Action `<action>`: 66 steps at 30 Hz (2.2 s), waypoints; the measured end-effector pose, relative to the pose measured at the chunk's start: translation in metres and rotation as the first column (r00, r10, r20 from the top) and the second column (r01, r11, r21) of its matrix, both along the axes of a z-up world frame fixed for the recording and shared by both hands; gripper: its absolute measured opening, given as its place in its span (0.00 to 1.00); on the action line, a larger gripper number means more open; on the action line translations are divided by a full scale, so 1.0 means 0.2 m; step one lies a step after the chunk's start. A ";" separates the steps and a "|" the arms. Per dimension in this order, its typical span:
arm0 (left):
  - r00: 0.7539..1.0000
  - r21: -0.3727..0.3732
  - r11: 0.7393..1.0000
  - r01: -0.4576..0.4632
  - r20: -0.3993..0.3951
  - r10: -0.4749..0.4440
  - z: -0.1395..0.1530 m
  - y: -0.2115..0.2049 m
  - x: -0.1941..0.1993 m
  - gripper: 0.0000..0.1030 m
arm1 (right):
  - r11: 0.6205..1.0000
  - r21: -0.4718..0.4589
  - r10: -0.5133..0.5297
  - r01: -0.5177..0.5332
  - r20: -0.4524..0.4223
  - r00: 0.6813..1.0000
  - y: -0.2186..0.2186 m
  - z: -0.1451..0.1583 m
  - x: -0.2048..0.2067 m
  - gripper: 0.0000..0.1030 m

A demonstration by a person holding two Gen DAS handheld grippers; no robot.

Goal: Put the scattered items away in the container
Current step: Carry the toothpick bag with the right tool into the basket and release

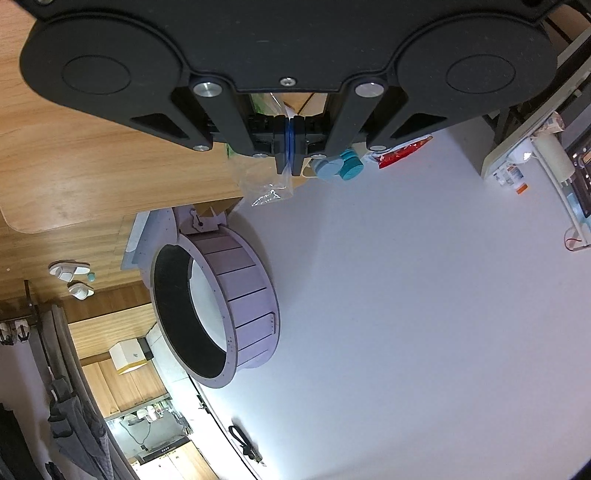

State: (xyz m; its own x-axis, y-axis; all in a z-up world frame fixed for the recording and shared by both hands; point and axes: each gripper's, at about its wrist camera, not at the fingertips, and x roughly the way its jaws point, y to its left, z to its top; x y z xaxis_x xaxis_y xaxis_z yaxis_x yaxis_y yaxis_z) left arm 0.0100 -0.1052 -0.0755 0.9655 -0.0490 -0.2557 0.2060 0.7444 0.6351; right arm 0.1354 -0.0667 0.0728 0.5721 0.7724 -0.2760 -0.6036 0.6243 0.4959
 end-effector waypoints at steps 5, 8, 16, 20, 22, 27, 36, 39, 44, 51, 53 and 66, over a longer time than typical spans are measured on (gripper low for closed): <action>0.999 0.009 1.000 0.024 0.021 -0.024 -0.02 -0.01 -0.02 0.15 | 1.000 0.015 0.002 -0.001 -0.003 1.000 0.00 0.01 0.00 0.00; 0.999 -0.030 0.999 0.031 0.009 -0.031 0.01 0.02 -0.02 0.02 | 1.000 0.015 0.001 -0.001 -0.004 1.000 0.00 0.01 0.00 0.00; 0.999 -0.036 0.999 0.023 0.040 -0.021 0.08 0.09 -0.09 0.00 | 1.000 0.016 -0.021 0.021 -0.012 1.000 -0.01 0.00 0.01 0.00; 0.999 -0.021 1.000 -0.001 0.054 0.002 0.13 0.17 -0.14 0.00 | 0.999 0.022 -0.029 0.030 -0.030 0.999 -0.01 -0.02 0.03 0.00; 0.998 -0.012 1.000 -0.012 0.062 0.013 0.16 0.20 -0.16 0.00 | 0.999 0.026 -0.025 0.026 -0.037 0.999 0.00 -0.02 0.04 0.00; 0.995 -0.002 0.999 -0.051 0.085 0.051 0.21 0.31 -0.21 0.00 | 0.999 0.031 0.010 -0.009 -0.046 0.999 0.08 -0.03 0.03 0.00; 0.978 -0.035 0.987 -0.159 0.131 0.162 0.28 0.54 -0.29 0.00 | 0.996 0.006 0.092 -0.092 -0.060 0.994 0.34 -0.02 -0.01 0.00; 0.967 -0.058 0.979 -0.195 0.153 0.201 0.32 0.63 -0.30 0.00 | 0.994 0.006 0.110 -0.109 -0.067 0.992 0.44 -0.02 0.00 0.00; 0.949 -0.080 0.963 -0.258 0.165 0.268 0.36 0.78 -0.32 0.00 | 0.988 0.003 0.154 -0.154 -0.059 0.986 0.63 0.00 0.01 0.00; 0.928 -0.079 0.941 -0.328 0.162 0.337 0.36 0.94 -0.29 0.00 | 0.979 -0.008 0.201 -0.202 -0.040 0.979 0.87 0.00 0.06 0.00; 0.925 -0.102 0.932 -0.348 0.129 0.359 0.36 0.98 -0.26 0.00 | 0.978 -0.017 0.207 -0.208 -0.034 0.978 0.92 -0.02 0.08 0.00; 0.920 -0.243 0.888 -0.391 -0.094 0.379 0.41 1.12 -0.25 0.45 | 0.981 -0.149 0.130 -0.127 0.006 0.992 0.99 -0.09 0.08 0.59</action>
State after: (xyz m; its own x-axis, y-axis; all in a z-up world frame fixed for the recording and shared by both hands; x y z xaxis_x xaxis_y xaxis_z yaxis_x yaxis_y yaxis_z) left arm -0.0404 0.1190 0.0058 0.9100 0.2563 -0.3261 -0.1068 0.9045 0.4129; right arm 0.1513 0.1306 0.0551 0.4757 0.7909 -0.3850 -0.6904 0.6070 0.3937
